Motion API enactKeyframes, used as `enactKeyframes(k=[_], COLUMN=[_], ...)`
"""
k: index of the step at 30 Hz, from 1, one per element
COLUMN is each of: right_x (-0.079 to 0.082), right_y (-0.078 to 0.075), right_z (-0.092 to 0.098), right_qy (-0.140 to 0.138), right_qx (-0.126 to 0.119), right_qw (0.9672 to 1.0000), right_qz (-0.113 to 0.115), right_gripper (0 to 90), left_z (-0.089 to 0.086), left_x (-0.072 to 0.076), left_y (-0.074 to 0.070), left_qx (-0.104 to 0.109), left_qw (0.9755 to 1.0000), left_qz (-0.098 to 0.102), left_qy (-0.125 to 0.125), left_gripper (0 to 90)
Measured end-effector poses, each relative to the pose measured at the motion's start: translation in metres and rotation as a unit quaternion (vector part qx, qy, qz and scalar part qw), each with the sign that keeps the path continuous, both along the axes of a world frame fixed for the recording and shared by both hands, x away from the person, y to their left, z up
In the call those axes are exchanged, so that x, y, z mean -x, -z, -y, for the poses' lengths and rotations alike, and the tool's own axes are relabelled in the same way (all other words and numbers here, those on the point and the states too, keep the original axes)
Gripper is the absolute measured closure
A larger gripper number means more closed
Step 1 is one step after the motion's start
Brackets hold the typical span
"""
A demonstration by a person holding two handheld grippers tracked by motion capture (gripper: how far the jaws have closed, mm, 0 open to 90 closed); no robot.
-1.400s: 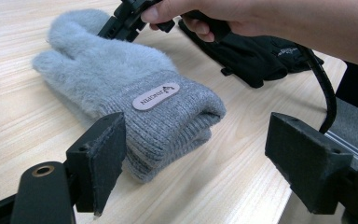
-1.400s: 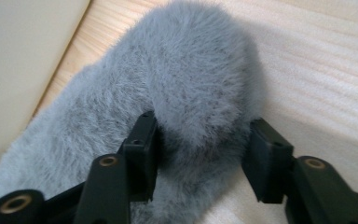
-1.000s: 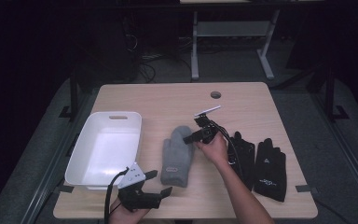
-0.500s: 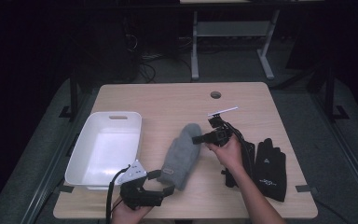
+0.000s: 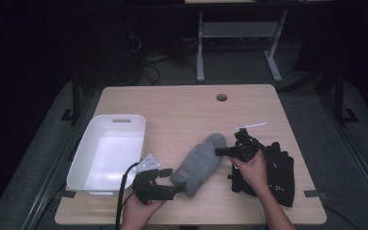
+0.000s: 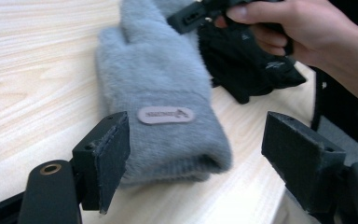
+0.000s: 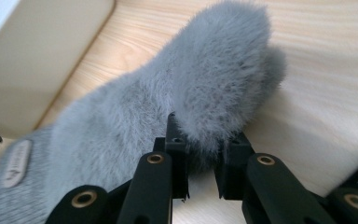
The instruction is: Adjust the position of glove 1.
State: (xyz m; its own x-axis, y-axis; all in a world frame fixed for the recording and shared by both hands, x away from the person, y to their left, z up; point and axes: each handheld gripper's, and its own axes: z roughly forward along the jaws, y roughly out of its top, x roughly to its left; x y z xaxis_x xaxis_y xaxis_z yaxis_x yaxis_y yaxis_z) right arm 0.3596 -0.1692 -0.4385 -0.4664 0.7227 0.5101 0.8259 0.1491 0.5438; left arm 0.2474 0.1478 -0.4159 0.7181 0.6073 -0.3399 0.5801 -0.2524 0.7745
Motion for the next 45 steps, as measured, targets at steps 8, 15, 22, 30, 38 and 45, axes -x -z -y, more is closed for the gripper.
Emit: enactKeyframes(k=[8,15,22,30,38,45], right_x=[0.001,0.001,0.002,0.003,0.003,0.004], right_y=[0.014,0.017,0.02,0.021,0.021,0.02], right_z=[0.003,0.006,0.007,0.007,0.008,0.009], right_qy=[0.009,0.008,0.011,0.014,0.016,0.016], right_qx=[0.005,0.012,0.014,0.017,0.014,0.008], right_qw=[0.9999,0.9999,0.9998,0.9998,0.9998,0.9998], right_qz=[0.003,0.002,0.003,0.002,0.002,0.005], right_gripper=[76.8,76.7,76.6,76.6,76.6,76.6], left_z=[0.005,0.007,0.011,0.018,0.016,0.014], left_x=[-0.029,-0.044,-0.05,-0.055,-0.056,-0.056], left_y=[0.005,0.019,0.032,0.04,0.039,0.039], left_qx=[-0.016,-0.013,0.001,0.019,0.026,0.034], left_qw=[0.9977,0.9904,0.9787,0.9691,0.9699,0.9697], left_qz=[-0.061,-0.133,-0.205,-0.245,-0.24,-0.24], left_qy=[-0.026,-0.034,-0.012,0.016,0.03,0.031], left_gripper=[23.8,23.6,19.0,21.9,39.5,43.2])
